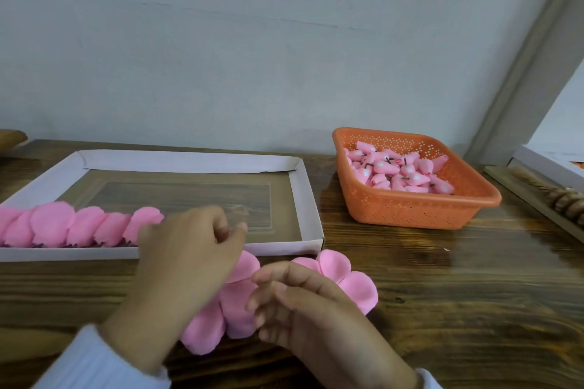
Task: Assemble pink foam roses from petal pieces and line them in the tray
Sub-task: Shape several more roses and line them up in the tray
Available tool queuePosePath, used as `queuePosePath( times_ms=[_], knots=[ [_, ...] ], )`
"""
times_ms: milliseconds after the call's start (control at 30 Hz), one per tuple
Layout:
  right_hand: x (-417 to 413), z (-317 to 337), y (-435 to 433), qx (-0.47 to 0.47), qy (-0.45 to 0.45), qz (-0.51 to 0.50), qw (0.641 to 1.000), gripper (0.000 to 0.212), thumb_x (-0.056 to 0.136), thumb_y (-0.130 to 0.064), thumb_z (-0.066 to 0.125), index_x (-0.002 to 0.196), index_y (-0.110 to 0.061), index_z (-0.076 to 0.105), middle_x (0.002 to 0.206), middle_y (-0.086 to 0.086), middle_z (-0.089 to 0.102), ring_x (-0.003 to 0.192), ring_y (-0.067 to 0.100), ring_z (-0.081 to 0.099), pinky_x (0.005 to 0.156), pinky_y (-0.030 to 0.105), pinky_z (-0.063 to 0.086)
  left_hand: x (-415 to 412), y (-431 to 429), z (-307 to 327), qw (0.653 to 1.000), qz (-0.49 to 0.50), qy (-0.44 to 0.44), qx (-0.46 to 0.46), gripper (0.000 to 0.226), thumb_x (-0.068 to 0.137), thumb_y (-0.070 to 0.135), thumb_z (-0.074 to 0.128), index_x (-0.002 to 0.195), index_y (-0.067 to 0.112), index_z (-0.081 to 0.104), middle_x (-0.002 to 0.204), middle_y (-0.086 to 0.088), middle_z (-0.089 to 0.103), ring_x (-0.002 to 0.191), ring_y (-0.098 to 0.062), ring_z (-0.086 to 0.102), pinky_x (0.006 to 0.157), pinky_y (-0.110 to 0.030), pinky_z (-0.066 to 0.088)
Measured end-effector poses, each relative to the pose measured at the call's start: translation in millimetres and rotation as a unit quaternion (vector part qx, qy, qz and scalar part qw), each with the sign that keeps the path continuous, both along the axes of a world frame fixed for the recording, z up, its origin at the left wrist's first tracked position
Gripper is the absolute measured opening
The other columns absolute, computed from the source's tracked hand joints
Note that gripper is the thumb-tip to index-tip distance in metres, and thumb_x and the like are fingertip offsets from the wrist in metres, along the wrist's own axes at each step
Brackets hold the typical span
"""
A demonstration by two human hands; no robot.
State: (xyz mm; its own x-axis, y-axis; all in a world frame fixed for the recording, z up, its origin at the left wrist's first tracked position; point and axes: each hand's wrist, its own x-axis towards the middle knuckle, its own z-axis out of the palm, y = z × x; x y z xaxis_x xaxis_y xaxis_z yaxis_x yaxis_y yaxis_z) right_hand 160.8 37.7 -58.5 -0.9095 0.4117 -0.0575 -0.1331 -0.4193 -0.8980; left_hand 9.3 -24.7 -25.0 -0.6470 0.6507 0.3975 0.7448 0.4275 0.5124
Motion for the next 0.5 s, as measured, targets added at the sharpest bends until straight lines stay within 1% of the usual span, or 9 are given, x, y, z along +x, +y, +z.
queuePosePath(
  times_ms=[100, 233, 400, 500],
  knots=[
    [-0.7, 0.8, -0.5, -0.005, 0.005, -0.001, 1.0, 0.018, 0.08, -0.015, 0.057, 0.089, -0.015, 0.072, 0.08, 0.006, 0.068, 0.07, 0.014, 0.061, 0.068, 0.024, 0.05, 4.4, -1.8, -20.8, 0.998, -0.013, -0.047, 0.035, 0.04, 0.083, 0.033, 0.066, 0.053, 0.019, 0.044, 0.046, 0.003, 0.046, 0.057, -0.016, 0.05, 0.071, -0.038, 0.04],
    [-1.8, 0.0, 0.2, -0.023, 0.008, -0.006, 1.0, 0.018, 0.079, -0.015, 0.057, 0.088, -0.015, 0.073, 0.078, 0.007, 0.069, 0.068, 0.014, 0.062, 0.065, 0.024, 0.05, 8.0, -2.7, -38.3, 0.997, -0.022, -0.065, 0.043, 0.038, 0.081, 0.028, 0.069, 0.054, 0.019, 0.043, 0.049, 0.001, 0.049, 0.058, -0.02, 0.049, 0.064, -0.034, 0.033],
    [-3.3, -1.2, 4.4, -0.033, -0.008, -0.011, 0.999, 0.018, 0.076, -0.014, 0.059, 0.083, -0.014, 0.075, 0.077, 0.01, 0.068, 0.067, 0.016, 0.062, 0.065, 0.025, 0.05, 5.3, -2.8, -49.7, 0.993, -0.027, -0.096, 0.063, 0.038, 0.078, 0.022, 0.071, 0.053, 0.015, 0.044, 0.048, -0.001, 0.048, 0.056, -0.022, 0.05, 0.056, -0.036, 0.038],
    [-2.0, -0.2, 6.7, -0.046, 0.0, 0.013, 0.999, 0.016, 0.074, -0.013, 0.064, 0.085, -0.012, 0.077, 0.081, 0.014, 0.068, 0.072, 0.019, 0.064, 0.069, 0.028, 0.051, 2.8, -2.2, -55.2, 0.988, -0.028, -0.119, 0.09, 0.045, 0.074, 0.022, 0.075, 0.048, 0.02, 0.039, 0.045, -0.001, 0.043, 0.051, -0.02, 0.046, 0.053, -0.035, 0.038]
  ],
)
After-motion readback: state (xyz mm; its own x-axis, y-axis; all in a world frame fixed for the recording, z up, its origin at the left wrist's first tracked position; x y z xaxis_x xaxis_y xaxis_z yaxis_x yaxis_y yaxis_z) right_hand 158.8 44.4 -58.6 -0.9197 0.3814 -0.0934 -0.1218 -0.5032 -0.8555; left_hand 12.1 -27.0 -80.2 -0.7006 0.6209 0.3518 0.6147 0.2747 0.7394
